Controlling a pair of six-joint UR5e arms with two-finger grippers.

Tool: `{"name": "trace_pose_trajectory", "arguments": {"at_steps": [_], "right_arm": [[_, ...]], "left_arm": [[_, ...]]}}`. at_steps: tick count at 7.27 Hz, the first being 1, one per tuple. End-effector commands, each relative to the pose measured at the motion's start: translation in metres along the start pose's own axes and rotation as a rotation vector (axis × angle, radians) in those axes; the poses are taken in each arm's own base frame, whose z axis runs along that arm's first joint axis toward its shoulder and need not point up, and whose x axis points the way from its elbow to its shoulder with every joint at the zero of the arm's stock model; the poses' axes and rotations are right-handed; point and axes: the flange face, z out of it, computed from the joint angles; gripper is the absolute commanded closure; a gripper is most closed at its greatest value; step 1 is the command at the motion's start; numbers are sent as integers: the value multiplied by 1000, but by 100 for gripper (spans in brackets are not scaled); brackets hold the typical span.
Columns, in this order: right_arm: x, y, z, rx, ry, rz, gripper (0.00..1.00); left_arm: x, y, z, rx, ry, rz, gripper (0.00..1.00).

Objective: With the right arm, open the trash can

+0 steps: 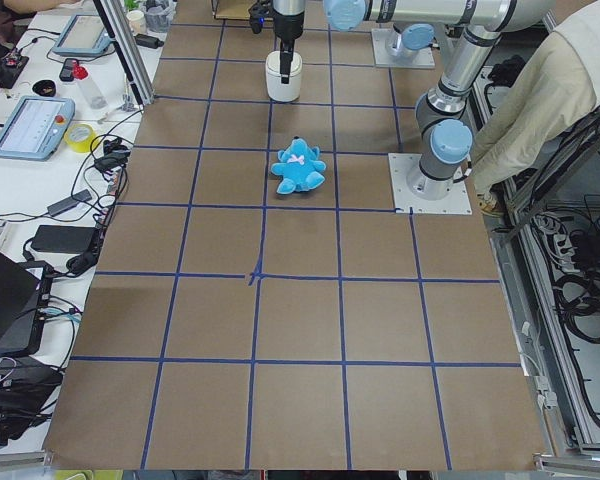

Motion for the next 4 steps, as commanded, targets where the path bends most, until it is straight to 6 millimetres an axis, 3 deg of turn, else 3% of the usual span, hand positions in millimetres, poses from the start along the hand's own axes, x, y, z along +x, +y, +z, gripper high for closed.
{"name": "trace_pose_trajectory", "arguments": {"at_steps": [1,2,3,4], "right_arm": [[-5,1,-2,5,-17,8,0],[-5,1,-2,5,-15,8,0],[-9,-1,-6,37,-17,4,14],[-31,5,-7,33,-17,-9,69]], "left_arm": [[0,0,0,0,0,1,0],[0,0,0,0,0,0,0],[0,0,0,0,0,1,0],[0,0,0,0,0,0,0]]}}
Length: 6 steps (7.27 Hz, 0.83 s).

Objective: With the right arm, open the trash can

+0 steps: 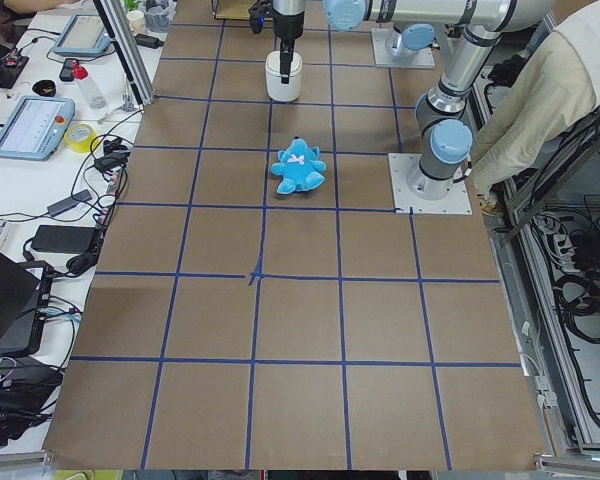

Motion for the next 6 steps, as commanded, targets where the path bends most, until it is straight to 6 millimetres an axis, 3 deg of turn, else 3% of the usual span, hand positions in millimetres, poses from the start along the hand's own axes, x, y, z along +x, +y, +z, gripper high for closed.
{"name": "trace_pose_trajectory", "arguments": {"at_steps": [1,2,3,6], "right_arm": [[-52,19,-2,-31,-14,28,100],[-86,24,7,-57,-77,87,100],[-104,25,16,-81,-107,89,100],[-123,21,45,-118,-136,62,100]], "left_arm": [[0,0,0,0,0,-1,0],[0,0,0,0,0,-1,0],[0,0,0,0,0,-1,0],[0,0,0,0,0,-1,0]]}}
